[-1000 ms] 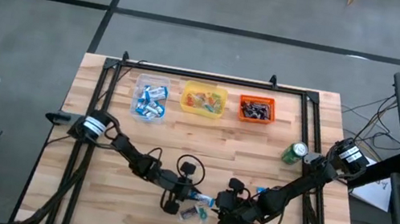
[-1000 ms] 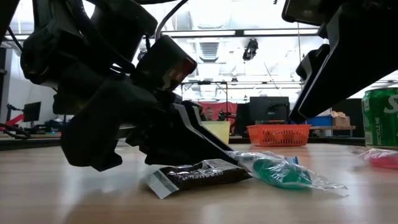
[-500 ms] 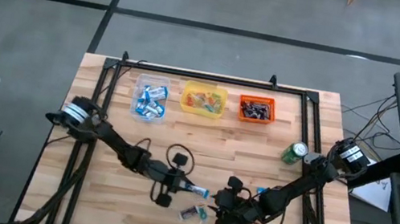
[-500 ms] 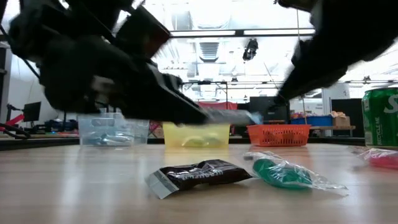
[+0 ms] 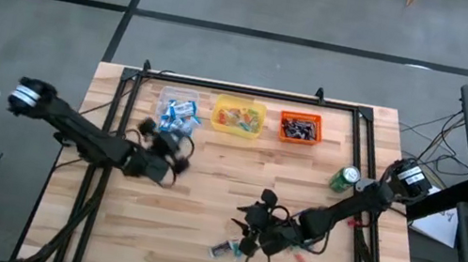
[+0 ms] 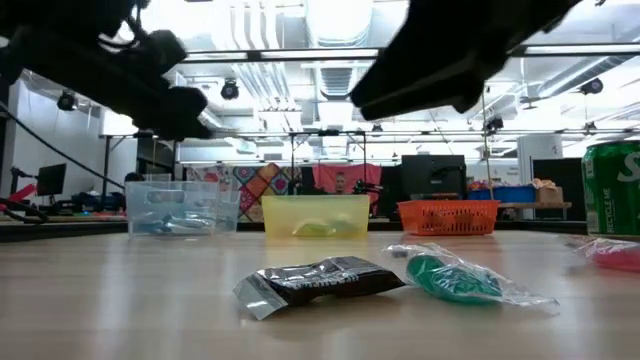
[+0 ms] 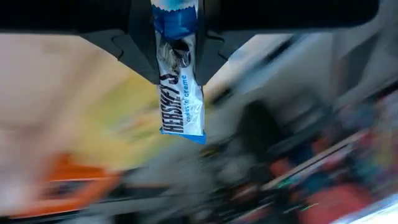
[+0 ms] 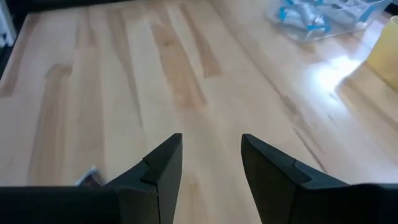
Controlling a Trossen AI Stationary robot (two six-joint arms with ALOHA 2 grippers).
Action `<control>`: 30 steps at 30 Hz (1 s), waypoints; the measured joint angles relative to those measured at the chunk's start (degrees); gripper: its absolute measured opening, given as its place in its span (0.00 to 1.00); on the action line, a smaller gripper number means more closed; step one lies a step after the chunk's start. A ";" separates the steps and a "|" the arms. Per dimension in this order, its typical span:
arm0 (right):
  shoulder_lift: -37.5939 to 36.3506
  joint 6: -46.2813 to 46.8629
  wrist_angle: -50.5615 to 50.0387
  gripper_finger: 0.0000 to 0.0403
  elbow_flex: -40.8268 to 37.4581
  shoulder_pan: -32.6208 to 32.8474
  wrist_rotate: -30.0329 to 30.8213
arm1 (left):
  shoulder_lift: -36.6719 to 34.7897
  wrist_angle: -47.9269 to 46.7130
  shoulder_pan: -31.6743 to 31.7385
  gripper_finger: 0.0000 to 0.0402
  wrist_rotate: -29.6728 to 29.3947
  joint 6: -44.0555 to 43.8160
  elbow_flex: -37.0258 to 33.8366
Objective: Sort candy
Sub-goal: Put the white chocolate into the transparent bin, then put the red gummy into the yellow bin
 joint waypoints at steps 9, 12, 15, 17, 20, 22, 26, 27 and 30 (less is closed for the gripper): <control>0.07 -0.22 1.23 0.39 0.00 -2.02 -0.02 | -13.77 -30.08 19.69 0.12 20.45 -23.49 -0.19; 0.09 -0.21 1.40 0.39 0.00 -2.00 -0.17 | -14.47 -29.83 22.67 0.13 25.62 -22.33 -0.13; 0.09 -0.13 1.53 0.39 0.00 -1.96 -0.28 | -14.57 -30.05 23.15 0.16 25.84 -22.23 -0.01; 0.09 0.07 1.75 0.39 0.00 -1.96 -0.41 | -14.57 -30.03 23.14 0.20 25.91 -22.23 -0.01; 0.09 0.47 1.90 0.39 0.00 -1.96 -1.16 | -14.47 -30.06 23.11 0.27 26.58 -22.23 -0.01; 0.11 0.59 1.97 0.39 0.00 -1.96 -1.25 | -14.47 -30.03 23.09 0.32 26.92 -22.19 0.01; 0.11 3.37 2.01 0.39 0.00 -1.96 -1.25 | -14.53 -29.99 22.91 0.41 28.50 -21.29 0.01; 0.11 3.89 1.96 0.39 0.02 -1.96 -1.25 | -14.58 -29.97 22.69 0.43 28.69 -21.19 0.01; 0.11 4.05 1.68 0.39 1.05 -2.22 -1.24 | -14.84 -29.99 21.30 0.46 29.88 -21.16 0.21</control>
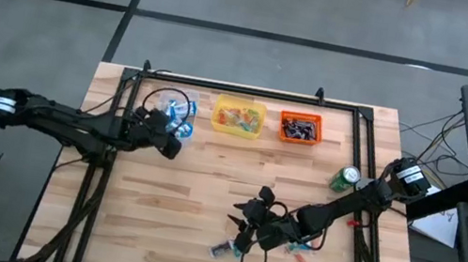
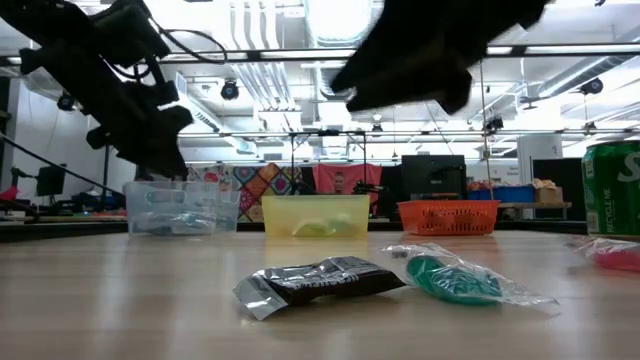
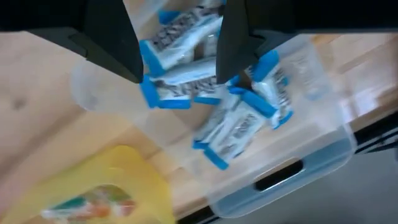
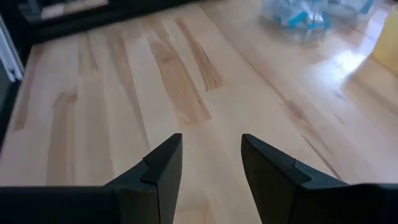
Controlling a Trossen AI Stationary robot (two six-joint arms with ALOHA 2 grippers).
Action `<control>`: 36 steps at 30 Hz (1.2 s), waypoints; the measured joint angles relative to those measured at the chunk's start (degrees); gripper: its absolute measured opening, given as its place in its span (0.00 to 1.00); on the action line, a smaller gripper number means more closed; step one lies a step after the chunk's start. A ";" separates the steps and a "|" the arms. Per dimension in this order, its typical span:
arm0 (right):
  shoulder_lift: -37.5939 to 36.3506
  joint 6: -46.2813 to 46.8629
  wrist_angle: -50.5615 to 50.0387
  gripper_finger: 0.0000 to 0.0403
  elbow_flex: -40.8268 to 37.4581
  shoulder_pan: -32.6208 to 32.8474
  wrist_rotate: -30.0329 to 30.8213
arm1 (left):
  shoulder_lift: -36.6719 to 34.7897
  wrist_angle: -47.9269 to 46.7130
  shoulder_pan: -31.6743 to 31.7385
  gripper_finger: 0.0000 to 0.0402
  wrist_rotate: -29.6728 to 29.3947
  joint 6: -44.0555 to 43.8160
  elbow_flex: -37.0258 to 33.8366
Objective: Sort candy
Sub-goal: Put the red gummy into the yellow bin
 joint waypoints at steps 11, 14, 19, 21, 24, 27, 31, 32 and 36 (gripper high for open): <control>-0.31 -15.24 -0.53 0.39 12.36 -7.45 0.46 | -0.09 0.31 -19.37 0.48 -4.27 2.16 7.56; -0.33 -11.36 -8.40 0.39 16.37 -8.07 -2.33 | -0.09 0.37 -28.46 0.48 -11.37 1.31 8.06; -0.35 2.41 -26.89 0.39 20.58 -7.49 -17.04 | 1.61 8.29 -43.17 0.48 -23.56 -0.31 5.33; -0.35 9.03 -31.61 0.39 20.76 -7.00 -22.45 | 3.20 12.58 -47.28 0.48 -24.76 0.01 4.40; -0.35 17.39 -36.61 0.39 20.04 -5.59 -28.15 | 5.84 17.28 -50.82 0.48 -25.12 1.78 4.09; -0.35 25.28 -44.00 0.39 19.66 -3.72 -31.56 | 8.85 21.56 -51.52 0.48 -25.60 5.13 4.57; -0.35 36.97 -56.67 0.39 19.63 -1.60 -34.71 | 12.67 25.12 -51.21 0.48 -25.63 10.60 6.37; -0.35 39.49 -59.98 0.39 19.57 -0.98 -34.84 | 13.51 25.47 -51.11 0.48 -25.63 11.90 6.84; -0.35 47.11 -69.58 0.39 18.97 1.83 -35.79 | 15.34 25.97 -50.94 0.48 -27.43 15.10 9.37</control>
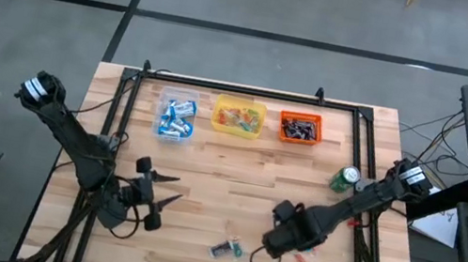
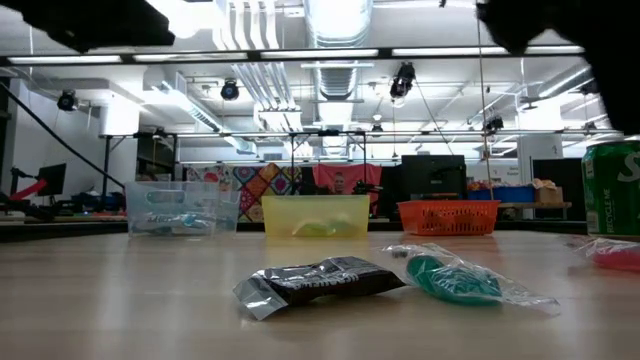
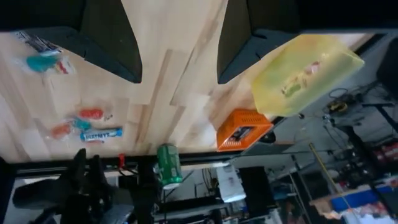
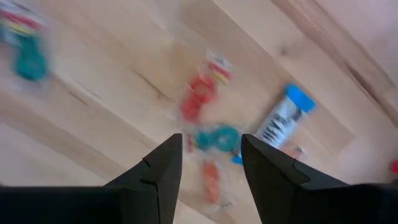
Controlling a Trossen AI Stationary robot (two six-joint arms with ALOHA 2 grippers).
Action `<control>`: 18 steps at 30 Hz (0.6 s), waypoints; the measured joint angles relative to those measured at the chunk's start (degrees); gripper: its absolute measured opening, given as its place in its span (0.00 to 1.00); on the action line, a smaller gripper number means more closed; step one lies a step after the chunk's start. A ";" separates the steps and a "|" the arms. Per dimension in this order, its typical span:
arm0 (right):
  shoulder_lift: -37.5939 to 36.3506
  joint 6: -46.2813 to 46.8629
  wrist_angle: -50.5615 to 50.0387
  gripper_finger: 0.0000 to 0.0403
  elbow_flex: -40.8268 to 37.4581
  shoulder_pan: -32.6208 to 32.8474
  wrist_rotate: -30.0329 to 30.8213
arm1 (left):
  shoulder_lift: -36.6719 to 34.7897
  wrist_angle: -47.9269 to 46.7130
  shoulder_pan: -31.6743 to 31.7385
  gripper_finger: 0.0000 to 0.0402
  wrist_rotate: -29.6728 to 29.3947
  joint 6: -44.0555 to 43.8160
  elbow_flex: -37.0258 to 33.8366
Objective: Sort candy
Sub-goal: Put the red gummy into the yellow bin
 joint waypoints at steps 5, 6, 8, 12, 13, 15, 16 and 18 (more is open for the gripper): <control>0.00 2.86 -0.85 0.39 -0.52 2.27 -0.23 | -0.59 -0.04 0.96 0.48 5.12 7.32 1.31; 0.00 3.51 -0.81 0.39 -0.57 2.49 -0.25 | -0.86 0.20 1.51 0.48 8.37 9.27 1.27; 0.00 3.84 -0.66 0.39 -0.70 2.79 0.02 | -0.98 2.30 3.12 0.47 14.81 13.31 0.68; 0.00 3.90 -0.49 0.43 -1.25 2.84 0.69 | -1.08 3.55 8.18 0.46 19.37 19.49 -0.11; 0.00 3.92 -0.23 0.45 -1.56 2.84 1.40 | -1.33 3.31 9.63 0.45 19.51 20.53 -0.33; 0.00 3.91 1.49 0.47 -2.82 2.84 2.10 | -2.37 3.10 12.81 0.44 20.58 22.08 -0.99; 0.02 3.88 2.66 0.49 -3.45 2.82 2.26 | -3.01 3.23 14.35 0.43 22.45 22.47 -1.30; 0.07 3.89 4.44 0.51 -4.55 2.82 2.80 | -4.74 3.70 17.10 0.41 27.37 23.25 -2.55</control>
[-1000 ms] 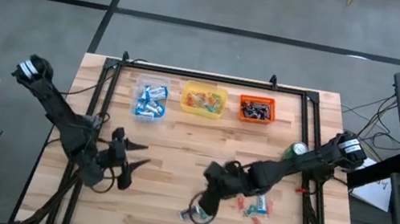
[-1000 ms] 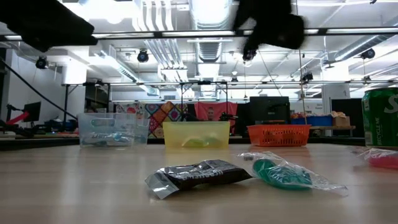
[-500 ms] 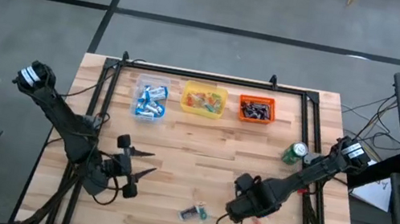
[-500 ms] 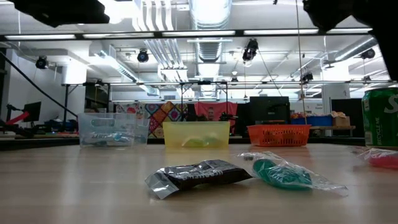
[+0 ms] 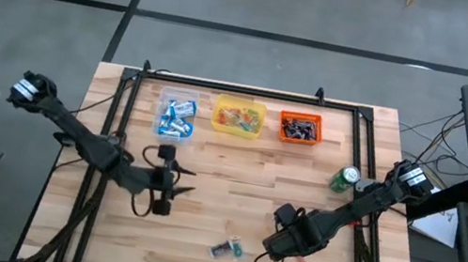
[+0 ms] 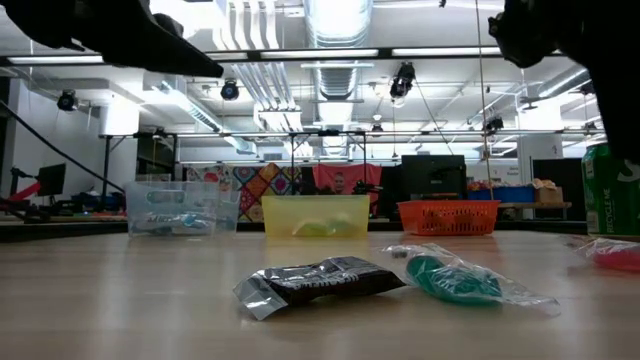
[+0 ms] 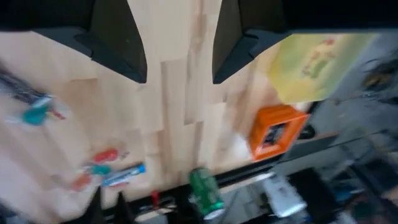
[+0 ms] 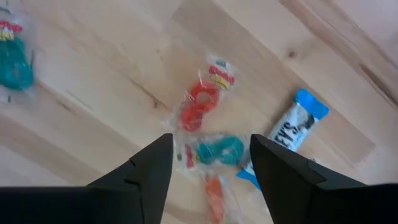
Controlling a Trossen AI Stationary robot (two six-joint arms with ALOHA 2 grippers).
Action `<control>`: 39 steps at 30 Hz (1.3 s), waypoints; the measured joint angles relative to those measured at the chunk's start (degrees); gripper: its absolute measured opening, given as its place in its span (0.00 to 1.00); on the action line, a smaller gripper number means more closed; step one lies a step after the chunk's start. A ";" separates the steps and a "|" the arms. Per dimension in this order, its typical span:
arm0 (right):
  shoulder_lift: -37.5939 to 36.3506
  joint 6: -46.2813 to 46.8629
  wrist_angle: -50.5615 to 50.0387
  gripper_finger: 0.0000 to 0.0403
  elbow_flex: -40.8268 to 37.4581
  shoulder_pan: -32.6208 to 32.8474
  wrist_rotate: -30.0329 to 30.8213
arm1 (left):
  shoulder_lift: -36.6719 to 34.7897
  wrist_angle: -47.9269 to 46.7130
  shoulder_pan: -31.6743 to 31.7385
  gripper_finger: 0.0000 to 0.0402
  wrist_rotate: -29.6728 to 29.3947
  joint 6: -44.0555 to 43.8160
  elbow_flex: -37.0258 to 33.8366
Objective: Sort candy
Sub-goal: Put the red gummy into the yellow bin
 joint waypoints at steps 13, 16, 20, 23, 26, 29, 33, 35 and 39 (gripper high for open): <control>0.00 4.32 12.03 0.53 -8.93 -0.15 4.03 | -15.48 5.82 4.69 0.38 7.61 0.92 -10.05; 0.00 4.37 17.91 0.53 -12.39 -0.71 4.30 | -17.91 5.75 4.71 0.38 7.33 0.02 -11.47; 0.02 4.67 24.54 0.53 -16.21 -1.51 5.12 | -19.25 6.98 4.71 0.38 7.21 -0.92 -12.71; 0.02 4.15 27.62 0.50 -17.85 -1.93 5.44 | -19.43 7.08 4.71 0.38 7.05 -1.82 -13.01; 0.02 4.02 28.24 0.42 -18.10 -2.02 7.15 | -18.99 7.23 4.69 0.38 7.02 -2.47 -13.12; 0.02 3.87 28.24 0.30 -18.12 -2.08 8.72 | -18.38 7.39 4.71 0.38 7.01 -2.85 -13.12; 0.02 2.32 28.36 0.14 -18.01 -2.14 9.49 | -17.62 8.06 4.71 0.38 6.99 -3.29 -13.12; 0.04 0.60 28.28 0.07 -17.26 -2.15 9.49 | -17.51 8.30 4.70 0.38 6.99 -3.95 -13.12; -0.38 -4.27 28.29 0.03 -14.53 -2.62 11.37 | -17.49 9.80 4.69 0.38 6.94 -7.06 -12.97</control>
